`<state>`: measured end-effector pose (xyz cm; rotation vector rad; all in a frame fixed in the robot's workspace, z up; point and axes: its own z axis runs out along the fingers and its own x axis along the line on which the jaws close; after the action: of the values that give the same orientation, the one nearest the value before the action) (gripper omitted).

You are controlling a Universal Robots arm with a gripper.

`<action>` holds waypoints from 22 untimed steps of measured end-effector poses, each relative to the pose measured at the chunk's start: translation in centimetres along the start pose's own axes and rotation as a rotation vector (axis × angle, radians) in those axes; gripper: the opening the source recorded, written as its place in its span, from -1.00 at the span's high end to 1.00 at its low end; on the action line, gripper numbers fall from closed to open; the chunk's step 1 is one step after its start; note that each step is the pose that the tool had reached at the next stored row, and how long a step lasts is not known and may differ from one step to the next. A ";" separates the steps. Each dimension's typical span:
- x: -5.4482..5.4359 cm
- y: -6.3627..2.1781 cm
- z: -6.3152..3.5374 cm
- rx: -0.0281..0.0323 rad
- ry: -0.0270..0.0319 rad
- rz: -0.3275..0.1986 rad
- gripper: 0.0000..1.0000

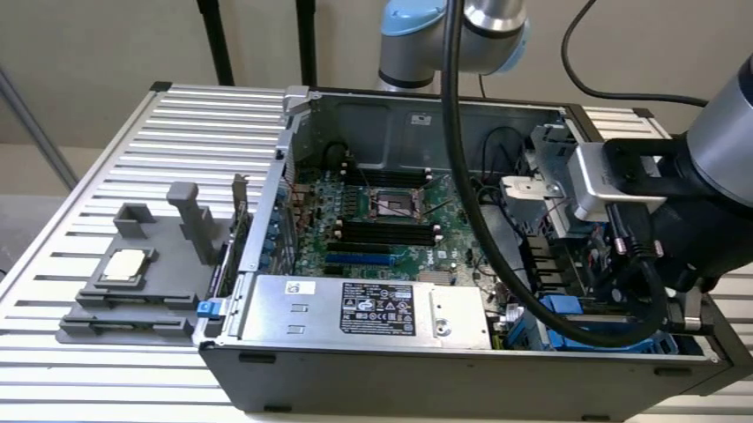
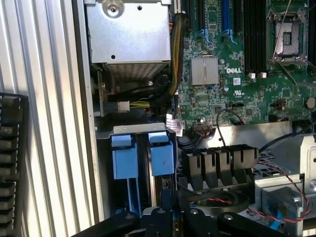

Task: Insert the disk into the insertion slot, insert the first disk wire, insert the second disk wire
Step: 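Insert the second disk wire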

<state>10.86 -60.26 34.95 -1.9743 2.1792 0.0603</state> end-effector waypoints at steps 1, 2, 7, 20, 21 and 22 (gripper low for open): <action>0.0 0.01 0.07 0.0014 -0.0011 0.000 0.67; 0.0 0.03 0.13 0.0028 -0.0023 0.000 0.67; 0.1 0.06 0.38 0.0089 -0.0111 -0.001 0.67; 0.3 0.08 0.64 0.0096 -0.0164 -0.001 0.67; 0.3 0.08 0.66 0.0096 -0.0165 -0.001 0.67; 0.3 0.08 0.68 0.0096 -0.0165 -0.002 0.67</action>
<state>10.84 -60.43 34.23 -1.9635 2.1636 0.0655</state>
